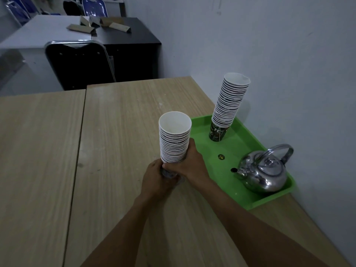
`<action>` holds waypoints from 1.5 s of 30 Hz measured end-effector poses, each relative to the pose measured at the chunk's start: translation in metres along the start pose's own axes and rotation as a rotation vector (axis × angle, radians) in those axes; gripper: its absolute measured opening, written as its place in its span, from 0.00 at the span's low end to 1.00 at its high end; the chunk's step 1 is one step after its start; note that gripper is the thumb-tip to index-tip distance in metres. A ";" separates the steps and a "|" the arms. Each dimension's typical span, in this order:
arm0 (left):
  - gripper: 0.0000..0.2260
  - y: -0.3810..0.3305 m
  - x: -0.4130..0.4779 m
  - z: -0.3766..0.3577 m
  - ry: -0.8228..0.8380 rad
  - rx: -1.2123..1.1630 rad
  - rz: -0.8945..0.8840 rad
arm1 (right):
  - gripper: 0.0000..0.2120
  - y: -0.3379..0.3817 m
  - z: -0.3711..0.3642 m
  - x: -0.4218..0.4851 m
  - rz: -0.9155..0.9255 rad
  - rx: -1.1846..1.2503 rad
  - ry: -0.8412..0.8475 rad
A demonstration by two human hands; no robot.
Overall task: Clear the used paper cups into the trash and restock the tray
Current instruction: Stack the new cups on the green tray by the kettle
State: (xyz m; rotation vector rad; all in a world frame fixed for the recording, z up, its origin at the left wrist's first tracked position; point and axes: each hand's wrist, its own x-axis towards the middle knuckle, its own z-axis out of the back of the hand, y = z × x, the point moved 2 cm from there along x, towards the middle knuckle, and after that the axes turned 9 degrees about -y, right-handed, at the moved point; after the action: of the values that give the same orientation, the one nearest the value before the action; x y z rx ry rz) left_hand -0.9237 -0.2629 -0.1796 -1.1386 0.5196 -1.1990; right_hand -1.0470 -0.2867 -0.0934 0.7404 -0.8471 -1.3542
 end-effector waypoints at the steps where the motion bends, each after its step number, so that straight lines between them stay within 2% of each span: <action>1: 0.24 0.000 0.000 0.000 -0.002 0.003 0.000 | 0.38 0.001 0.000 0.001 0.008 -0.015 -0.003; 4: 0.24 0.000 0.002 -0.002 0.010 0.040 0.000 | 0.37 0.005 0.006 0.003 0.000 0.019 -0.036; 9: 0.30 -0.001 0.007 -0.005 0.095 0.206 0.013 | 0.42 0.022 0.035 0.017 0.000 0.188 -0.106; 13: 0.35 -0.003 0.010 -0.007 0.136 0.289 0.021 | 0.41 0.031 0.080 0.029 0.053 0.235 -0.194; 18: 0.31 -0.008 0.012 -0.010 0.141 0.322 0.022 | 0.41 0.022 0.134 0.038 0.026 0.190 -0.310; 22: 0.34 -0.010 0.010 -0.011 0.135 0.309 0.005 | 0.42 0.004 0.155 0.041 -0.046 0.200 -0.412; 32: 0.35 -0.013 0.009 -0.010 0.128 0.328 -0.051 | 0.38 -0.021 0.137 0.056 -0.199 0.184 -0.505; 37: 0.30 -0.016 0.010 -0.010 0.109 0.344 -0.069 | 0.35 -0.036 0.127 0.058 -0.270 0.166 -0.507; 45: 0.34 -0.020 0.008 -0.008 0.127 0.303 -0.073 | 0.34 -0.052 0.115 0.062 -0.276 0.135 -0.536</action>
State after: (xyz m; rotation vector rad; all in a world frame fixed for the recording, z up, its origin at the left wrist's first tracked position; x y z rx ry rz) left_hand -0.9370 -0.2719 -0.1627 -0.8329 0.3788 -1.3683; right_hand -1.1713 -0.3498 -0.0734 0.6182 -1.3027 -1.7962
